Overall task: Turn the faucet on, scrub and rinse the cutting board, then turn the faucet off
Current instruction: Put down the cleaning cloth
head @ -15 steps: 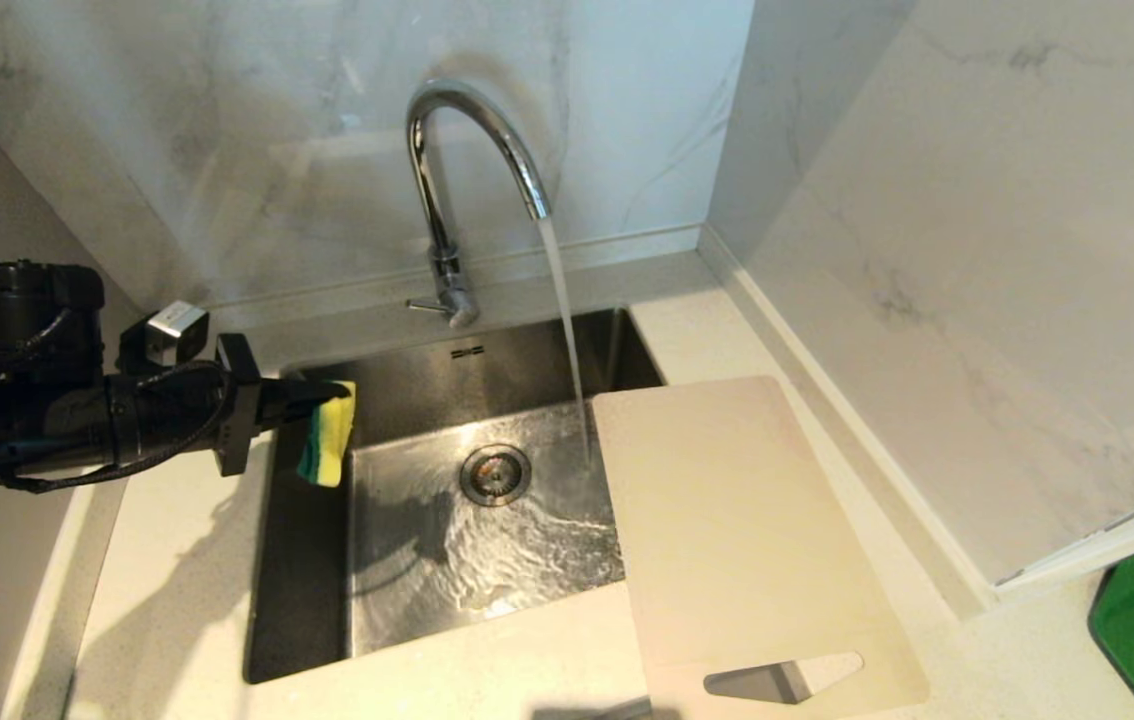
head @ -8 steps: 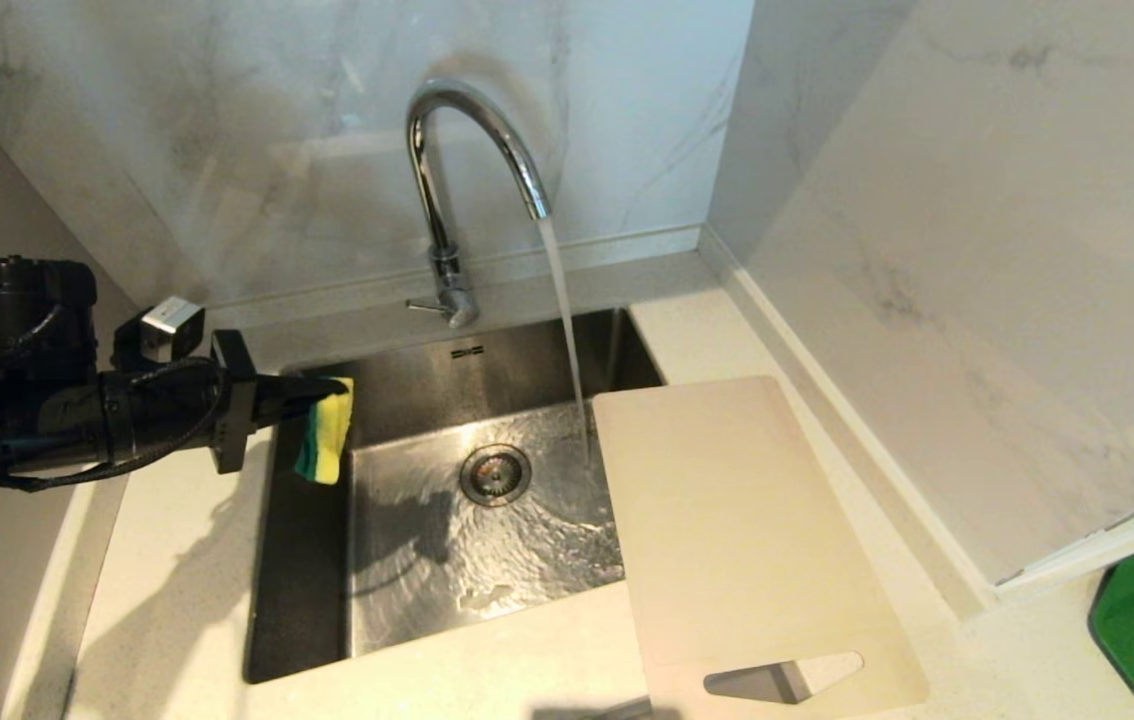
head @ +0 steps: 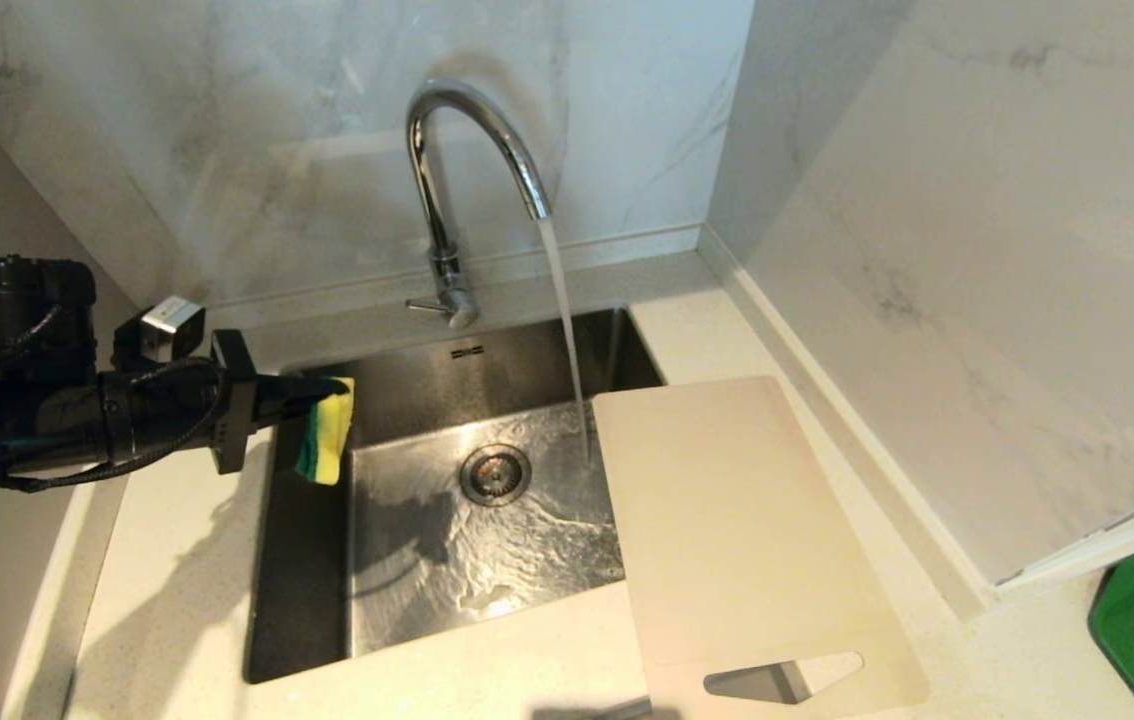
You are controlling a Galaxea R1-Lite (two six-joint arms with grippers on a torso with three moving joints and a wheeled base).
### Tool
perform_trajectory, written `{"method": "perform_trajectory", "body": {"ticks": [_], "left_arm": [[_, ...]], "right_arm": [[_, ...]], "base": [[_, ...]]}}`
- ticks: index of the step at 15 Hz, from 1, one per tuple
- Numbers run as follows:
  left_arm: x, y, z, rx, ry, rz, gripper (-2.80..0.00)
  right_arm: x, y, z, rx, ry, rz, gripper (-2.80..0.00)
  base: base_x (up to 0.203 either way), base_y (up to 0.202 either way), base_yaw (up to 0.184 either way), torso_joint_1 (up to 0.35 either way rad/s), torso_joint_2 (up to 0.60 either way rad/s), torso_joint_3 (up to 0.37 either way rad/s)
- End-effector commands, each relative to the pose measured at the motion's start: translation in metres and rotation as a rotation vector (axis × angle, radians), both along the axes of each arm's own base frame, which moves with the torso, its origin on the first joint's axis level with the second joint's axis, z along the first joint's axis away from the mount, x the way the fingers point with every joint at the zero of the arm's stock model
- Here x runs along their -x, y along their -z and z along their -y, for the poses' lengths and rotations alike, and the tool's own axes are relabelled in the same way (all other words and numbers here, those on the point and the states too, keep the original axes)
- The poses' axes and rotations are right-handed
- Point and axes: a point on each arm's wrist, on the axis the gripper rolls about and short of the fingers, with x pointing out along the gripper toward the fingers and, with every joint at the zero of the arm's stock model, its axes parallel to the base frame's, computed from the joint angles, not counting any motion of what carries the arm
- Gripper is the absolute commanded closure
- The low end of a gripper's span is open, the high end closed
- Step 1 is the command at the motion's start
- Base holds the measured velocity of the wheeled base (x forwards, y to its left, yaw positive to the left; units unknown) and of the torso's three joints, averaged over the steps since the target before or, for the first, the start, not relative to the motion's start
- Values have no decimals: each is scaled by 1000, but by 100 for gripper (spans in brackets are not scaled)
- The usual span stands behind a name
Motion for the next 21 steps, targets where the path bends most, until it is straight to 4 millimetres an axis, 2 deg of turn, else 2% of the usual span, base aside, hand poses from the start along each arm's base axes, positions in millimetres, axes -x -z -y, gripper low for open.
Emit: {"method": "perform_trajectory", "body": {"ticks": [1,4,6,21], "left_arm": [[0,-1,0,5,3,0,0],[-2,3,0,1,2,-11,0],[-3,3,-2,-1,-15,-11,0],[-4,5,-4,-7,-21,-18,0]], "right_arm": [[2,1,0,0,-3,51,0],[2,1,0,-26,22,54,0],[2,-1,1,-119,73,68,0],[1,-1,1,-112,76,81,0]], "base": [[0,0,0,0,0,0],[0,0,0,0,0,0],[0,0,0,0,0,0],[0,0,0,0,0,0]]}}
